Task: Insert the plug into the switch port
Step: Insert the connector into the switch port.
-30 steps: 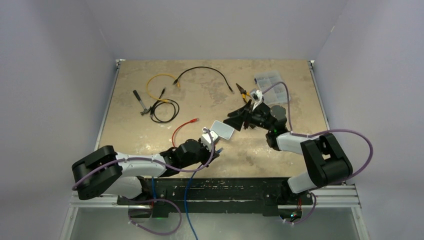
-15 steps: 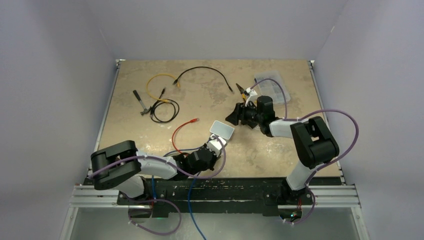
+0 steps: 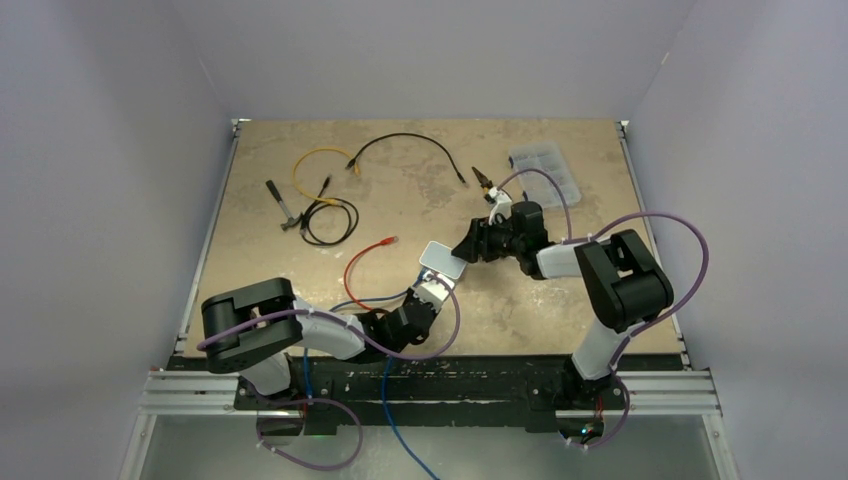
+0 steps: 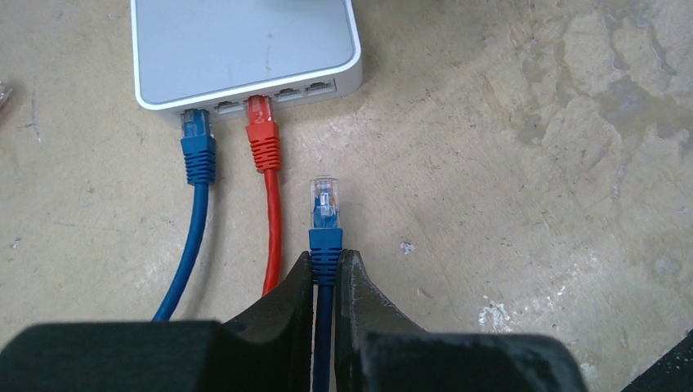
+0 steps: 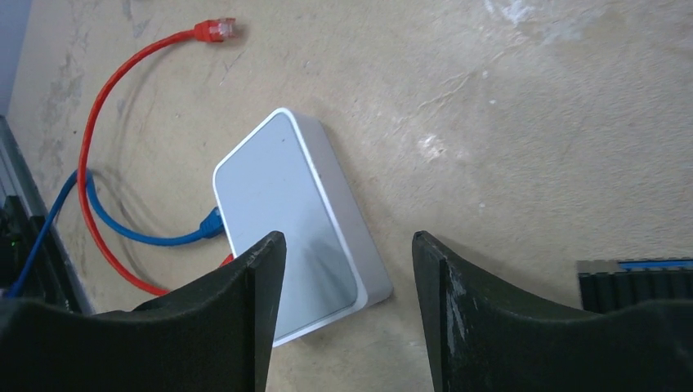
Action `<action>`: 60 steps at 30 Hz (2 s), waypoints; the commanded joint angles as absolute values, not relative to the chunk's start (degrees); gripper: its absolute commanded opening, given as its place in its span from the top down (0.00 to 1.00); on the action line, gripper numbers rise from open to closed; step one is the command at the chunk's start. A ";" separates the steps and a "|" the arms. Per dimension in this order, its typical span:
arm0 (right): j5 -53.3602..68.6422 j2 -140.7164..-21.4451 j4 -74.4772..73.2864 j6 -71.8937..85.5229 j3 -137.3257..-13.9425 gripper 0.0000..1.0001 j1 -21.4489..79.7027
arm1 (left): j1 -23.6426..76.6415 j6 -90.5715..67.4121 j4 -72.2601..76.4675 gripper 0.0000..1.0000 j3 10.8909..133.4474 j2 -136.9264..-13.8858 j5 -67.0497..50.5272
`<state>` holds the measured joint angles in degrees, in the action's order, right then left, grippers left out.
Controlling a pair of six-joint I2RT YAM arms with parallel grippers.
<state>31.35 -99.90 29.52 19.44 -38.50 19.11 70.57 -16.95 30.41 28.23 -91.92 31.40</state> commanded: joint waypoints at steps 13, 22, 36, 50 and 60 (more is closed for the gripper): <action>38.68 -99.40 27.98 16.06 -38.14 0.62 23.94 | 70.75 -12.66 25.31 1.00 30.48 -90.65 35.66; 39.43 -101.65 29.06 15.97 -39.07 0.62 24.04 | 70.75 -11.27 23.63 1.00 30.01 -89.10 37.33; 38.52 -102.04 28.59 15.21 -39.39 0.62 24.08 | 70.53 -9.25 24.96 1.00 32.61 -92.06 34.83; 37.62 -101.86 27.90 14.77 -39.60 0.62 24.08 | 68.70 -12.67 22.54 1.00 33.64 -93.35 32.17; 37.53 -101.93 27.86 14.68 -39.64 0.62 24.08 | 68.03 -14.32 21.97 1.00 33.15 -92.32 33.76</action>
